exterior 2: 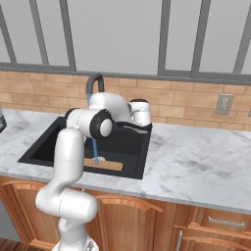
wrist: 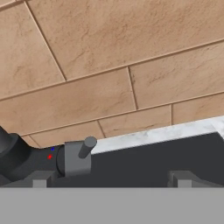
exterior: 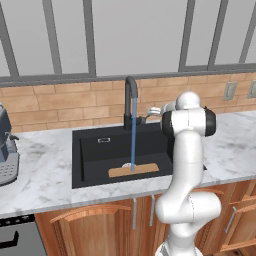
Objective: Turn on the sink faucet with hot water and rinse the cutting board for ten seconds, then turn off the faucet. Push the cutting board to reach the water if necessary.
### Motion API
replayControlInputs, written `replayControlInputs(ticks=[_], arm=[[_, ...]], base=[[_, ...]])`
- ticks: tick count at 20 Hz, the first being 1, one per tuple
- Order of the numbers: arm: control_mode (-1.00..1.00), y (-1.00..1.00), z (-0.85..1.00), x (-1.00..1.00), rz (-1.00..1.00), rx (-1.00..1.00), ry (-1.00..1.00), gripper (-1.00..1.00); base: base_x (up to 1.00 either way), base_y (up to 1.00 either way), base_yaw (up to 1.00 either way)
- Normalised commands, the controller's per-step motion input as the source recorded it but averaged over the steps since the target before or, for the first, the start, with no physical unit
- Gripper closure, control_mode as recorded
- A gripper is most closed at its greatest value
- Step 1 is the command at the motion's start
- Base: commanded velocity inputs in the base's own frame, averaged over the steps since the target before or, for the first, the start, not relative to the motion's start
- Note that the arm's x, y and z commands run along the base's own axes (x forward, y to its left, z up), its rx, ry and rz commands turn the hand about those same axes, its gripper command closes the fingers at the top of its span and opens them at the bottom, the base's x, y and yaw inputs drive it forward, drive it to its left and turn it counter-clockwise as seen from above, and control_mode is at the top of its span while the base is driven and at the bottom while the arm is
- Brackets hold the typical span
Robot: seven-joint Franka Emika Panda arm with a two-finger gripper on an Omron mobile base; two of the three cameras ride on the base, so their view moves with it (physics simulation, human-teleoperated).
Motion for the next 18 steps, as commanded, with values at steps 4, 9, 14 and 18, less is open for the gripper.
replayControlInputs(ticks=[4, 9, 14, 18], arm=[[-1.00, 0.00, 0.00, 0.00, 0.00, 0.00, 0.00, -1.00], [-1.00, 0.00, 0.00, 0.00, 0.00, 0.00, 0.00, -1.00], [-1.00, 0.00, 0.00, 0.00, 0.00, 0.00, 0.00, -1.00], [-1.00, 0.00, 0.00, 0.00, 0.00, 0.00, 0.00, -1.00]], base=[[0.00, 0.00, 0.00], [0.00, 0.00, 0.00], [0.00, 0.00, 0.00], [0.00, 0.00, 0.00]])
